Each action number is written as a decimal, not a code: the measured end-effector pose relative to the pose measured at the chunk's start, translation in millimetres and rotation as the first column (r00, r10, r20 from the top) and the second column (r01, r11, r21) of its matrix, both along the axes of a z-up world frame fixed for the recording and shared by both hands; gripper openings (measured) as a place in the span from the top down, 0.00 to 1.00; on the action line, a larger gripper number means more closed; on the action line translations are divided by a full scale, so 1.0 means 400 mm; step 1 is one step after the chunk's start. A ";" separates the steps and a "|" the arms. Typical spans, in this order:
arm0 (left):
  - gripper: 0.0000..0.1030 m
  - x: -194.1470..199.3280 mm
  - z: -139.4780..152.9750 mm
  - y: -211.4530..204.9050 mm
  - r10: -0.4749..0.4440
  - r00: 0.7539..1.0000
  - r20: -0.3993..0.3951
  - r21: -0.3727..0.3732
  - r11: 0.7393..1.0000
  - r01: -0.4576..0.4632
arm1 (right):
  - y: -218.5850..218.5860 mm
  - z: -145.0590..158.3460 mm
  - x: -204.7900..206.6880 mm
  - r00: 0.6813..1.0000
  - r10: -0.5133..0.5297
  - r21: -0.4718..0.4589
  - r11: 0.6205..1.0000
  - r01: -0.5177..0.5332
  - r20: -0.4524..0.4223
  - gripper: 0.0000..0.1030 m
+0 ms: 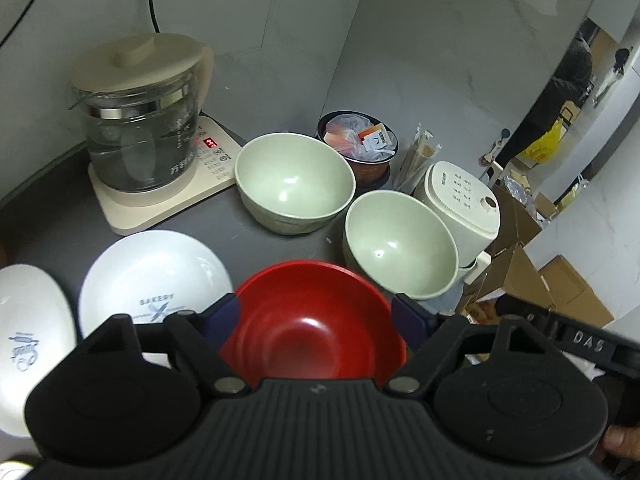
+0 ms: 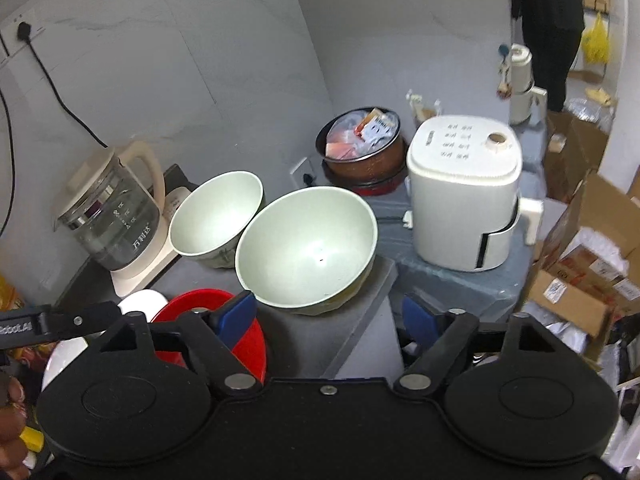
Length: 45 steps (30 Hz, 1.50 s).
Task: Organize plates and bowls
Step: 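Move the right tool toward the large pale green bowl's rim, then close the right gripper on the large pale green bowl's rim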
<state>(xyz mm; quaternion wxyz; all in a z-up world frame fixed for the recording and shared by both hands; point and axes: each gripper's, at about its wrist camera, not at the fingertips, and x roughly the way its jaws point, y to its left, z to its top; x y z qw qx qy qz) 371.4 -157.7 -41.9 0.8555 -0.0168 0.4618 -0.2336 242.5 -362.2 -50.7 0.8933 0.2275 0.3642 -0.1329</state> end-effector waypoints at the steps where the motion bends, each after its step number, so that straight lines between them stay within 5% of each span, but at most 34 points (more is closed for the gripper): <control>1: 0.25 0.010 -0.004 -0.010 0.007 1.000 -0.005 0.004 1.000 -0.007 | -0.009 -0.007 0.011 1.000 0.002 0.010 1.000 -0.002 -0.007 0.28; 16: 0.50 0.170 -0.109 -0.163 0.071 0.992 -0.107 0.035 0.997 -0.067 | -0.128 -0.111 0.168 0.994 0.082 0.118 0.990 -0.074 -0.072 0.48; 29: 0.62 0.274 -0.198 -0.250 0.121 0.976 -0.180 0.061 0.992 -0.112 | -0.167 -0.182 0.302 0.974 0.149 0.142 0.982 -0.126 -0.169 0.52; 37: 0.77 0.314 -0.255 -0.279 0.173 0.951 -0.255 0.075 0.984 -0.159 | -0.178 -0.225 0.343 0.956 0.190 0.163 0.974 -0.156 -0.224 0.73; 41: 0.94 0.326 -0.275 -0.291 0.181 0.939 -0.291 0.069 0.983 -0.168 | -0.186 -0.243 0.353 0.950 0.197 0.166 0.973 -0.160 -0.241 0.84; 45: 0.95 0.328 -0.284 -0.299 0.195 0.934 -0.300 0.077 0.981 -0.180 | -0.195 -0.245 0.348 0.953 0.193 0.174 0.973 -0.155 -0.233 0.90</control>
